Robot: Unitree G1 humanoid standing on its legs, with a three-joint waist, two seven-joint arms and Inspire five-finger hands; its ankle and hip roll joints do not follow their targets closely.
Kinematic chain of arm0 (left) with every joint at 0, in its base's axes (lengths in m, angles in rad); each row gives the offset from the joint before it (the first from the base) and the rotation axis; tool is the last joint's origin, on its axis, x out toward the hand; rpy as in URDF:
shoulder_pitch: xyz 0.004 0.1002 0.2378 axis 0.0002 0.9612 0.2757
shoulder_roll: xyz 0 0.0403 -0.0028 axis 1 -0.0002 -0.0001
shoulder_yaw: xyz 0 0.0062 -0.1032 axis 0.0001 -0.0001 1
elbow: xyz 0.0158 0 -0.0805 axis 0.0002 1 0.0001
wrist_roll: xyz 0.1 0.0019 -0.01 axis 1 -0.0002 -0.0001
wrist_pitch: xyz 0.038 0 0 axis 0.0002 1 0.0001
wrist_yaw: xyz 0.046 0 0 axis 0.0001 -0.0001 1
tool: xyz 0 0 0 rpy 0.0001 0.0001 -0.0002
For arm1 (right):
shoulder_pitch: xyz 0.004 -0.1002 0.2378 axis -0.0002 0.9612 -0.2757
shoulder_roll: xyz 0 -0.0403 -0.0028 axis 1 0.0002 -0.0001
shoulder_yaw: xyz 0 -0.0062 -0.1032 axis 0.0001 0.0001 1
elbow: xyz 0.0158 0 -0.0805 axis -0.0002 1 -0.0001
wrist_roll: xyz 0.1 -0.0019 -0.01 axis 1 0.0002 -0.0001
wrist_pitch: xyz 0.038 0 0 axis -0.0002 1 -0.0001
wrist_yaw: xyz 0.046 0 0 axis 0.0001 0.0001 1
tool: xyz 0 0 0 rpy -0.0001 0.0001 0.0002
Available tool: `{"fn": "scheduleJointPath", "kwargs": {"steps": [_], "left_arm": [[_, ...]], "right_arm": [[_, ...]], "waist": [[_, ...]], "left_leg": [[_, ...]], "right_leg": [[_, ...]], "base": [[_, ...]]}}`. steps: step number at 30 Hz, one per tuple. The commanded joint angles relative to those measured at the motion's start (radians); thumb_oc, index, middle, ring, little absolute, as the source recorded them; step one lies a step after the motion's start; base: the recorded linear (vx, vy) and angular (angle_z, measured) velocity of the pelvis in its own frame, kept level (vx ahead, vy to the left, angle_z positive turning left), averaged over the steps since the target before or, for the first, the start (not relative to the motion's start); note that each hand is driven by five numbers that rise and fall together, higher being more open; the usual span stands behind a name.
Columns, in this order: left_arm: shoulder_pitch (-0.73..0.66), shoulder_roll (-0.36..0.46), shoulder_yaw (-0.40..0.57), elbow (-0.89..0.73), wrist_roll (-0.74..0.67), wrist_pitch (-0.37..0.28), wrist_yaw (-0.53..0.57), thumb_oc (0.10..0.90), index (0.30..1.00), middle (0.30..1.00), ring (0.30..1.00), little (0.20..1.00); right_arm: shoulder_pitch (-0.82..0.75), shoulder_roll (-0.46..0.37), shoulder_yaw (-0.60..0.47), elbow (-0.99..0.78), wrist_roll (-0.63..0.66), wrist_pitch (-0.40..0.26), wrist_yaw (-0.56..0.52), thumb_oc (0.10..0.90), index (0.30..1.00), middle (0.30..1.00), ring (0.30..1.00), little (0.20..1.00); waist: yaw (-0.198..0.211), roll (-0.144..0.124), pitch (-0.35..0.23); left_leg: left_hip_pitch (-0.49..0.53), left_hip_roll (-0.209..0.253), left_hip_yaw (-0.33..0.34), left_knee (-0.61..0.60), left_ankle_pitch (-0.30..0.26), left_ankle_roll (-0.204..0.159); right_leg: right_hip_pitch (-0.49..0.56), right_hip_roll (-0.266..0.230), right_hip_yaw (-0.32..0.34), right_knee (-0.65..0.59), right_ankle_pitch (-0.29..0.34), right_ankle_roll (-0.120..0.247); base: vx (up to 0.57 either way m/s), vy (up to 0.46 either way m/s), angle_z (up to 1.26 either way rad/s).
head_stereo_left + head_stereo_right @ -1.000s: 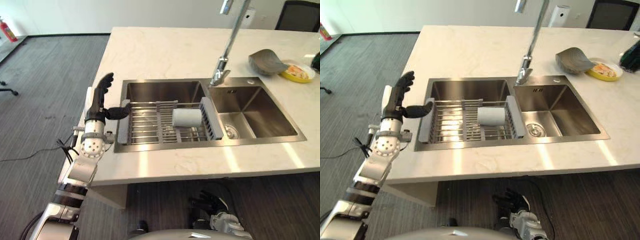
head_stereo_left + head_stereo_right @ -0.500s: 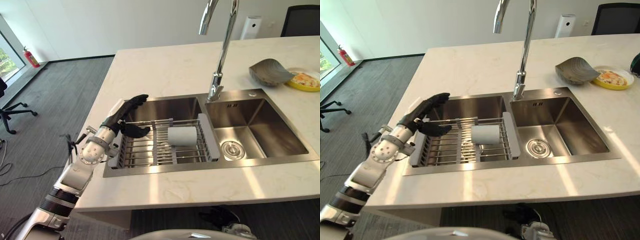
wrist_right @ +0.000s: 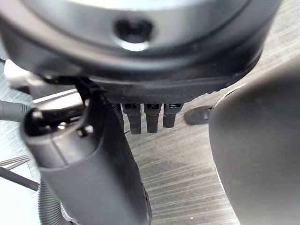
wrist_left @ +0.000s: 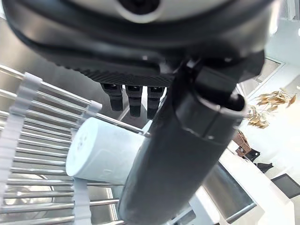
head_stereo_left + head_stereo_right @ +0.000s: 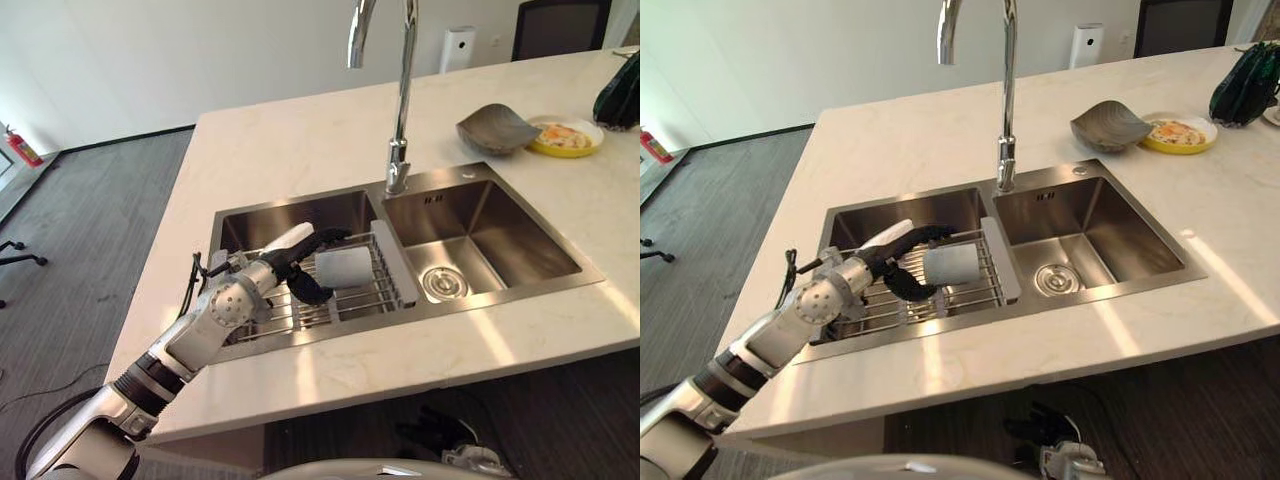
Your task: Place the dishes in the dishwasher.
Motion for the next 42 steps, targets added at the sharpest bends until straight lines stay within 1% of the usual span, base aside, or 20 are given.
{"fn": "scheduleJointPath", "kwargs": {"steps": [1,5,10,18,32,42], "left_arm": [[-0.213,0.03,0.045,0.034,0.036,-0.041,0.044,0.8,0.9,0.9,0.9,0.9],[-0.234,0.008,0.037,0.102,0.067,-0.027,0.073,0.8,0.9,0.9,0.9,0.9],[-0.212,-0.009,0.05,0.151,0.087,-0.015,0.091,0.8,0.9,0.9,0.9,0.9],[-0.207,-0.032,0.019,0.232,0.119,-0.018,0.08,0.8,0.9,0.9,0.9,0.9],[-0.161,-0.121,-0.029,0.21,0.153,-0.023,0.052,0.8,0.9,0.9,0.9,0.9],[-0.17,-0.191,-0.033,0.221,0.165,0.008,0.084,0.8,0.9,0.9,0.9,0.9]], "right_arm": [[-0.047,0.05,0.02,-0.036,-0.005,-0.039,0.004,0.8,0.9,0.9,0.9,0.9],[-0.05,0.047,0.022,-0.048,-0.003,-0.041,0.001,0.8,0.9,0.9,0.9,0.9],[-0.042,0.048,0.024,-0.046,-0.007,-0.036,-0.003,0.8,0.9,0.9,0.9,0.9],[-0.023,0.043,0.012,-0.037,-0.002,-0.036,-0.001,0.8,0.9,0.9,0.9,0.9],[-0.029,0.05,0.016,-0.042,0.001,-0.038,0.005,0.8,0.9,0.9,0.9,0.9],[-0.023,0.049,0.011,-0.004,0.015,-0.037,0.007,0.8,0.9,0.9,0.9,0.9]], "waist": [[-0.017,-0.054,-0.019],[-0.028,-0.046,-0.018],[-0.036,-0.039,-0.02],[-0.056,-0.026,-0.023],[-0.07,-0.014,-0.019],[-0.07,-0.013,-0.017]], "left_leg": [[-0.051,-0.004,-0.039,0.005,0.038,-0.03],[-0.046,0.0,-0.036,0.005,0.038,-0.032],[-0.04,0.002,-0.022,0.005,0.036,-0.032],[-0.029,0.004,-0.01,0.005,0.029,-0.033],[-0.026,0.0,0.001,0.005,0.021,-0.029],[-0.035,-0.008,-0.014,0.005,0.021,-0.026]], "right_leg": [[0.102,-0.026,-0.014,0.023,-0.132,0.07],[0.104,-0.022,-0.009,0.023,-0.135,0.068],[0.105,-0.02,-0.004,0.023,-0.134,0.068],[0.107,-0.021,0.001,0.023,-0.134,0.069],[0.103,-0.029,0.007,0.023,-0.133,0.072],[0.104,-0.033,-0.002,0.023,-0.136,0.073]], "base": [[0.0,0.0,0.0],[0.0,0.0,0.0],[0.0,0.0,0.0],[0.01,-0.001,-0.02],[0.0,0.001,-0.02],[0.0,0.0,0.0]]}}
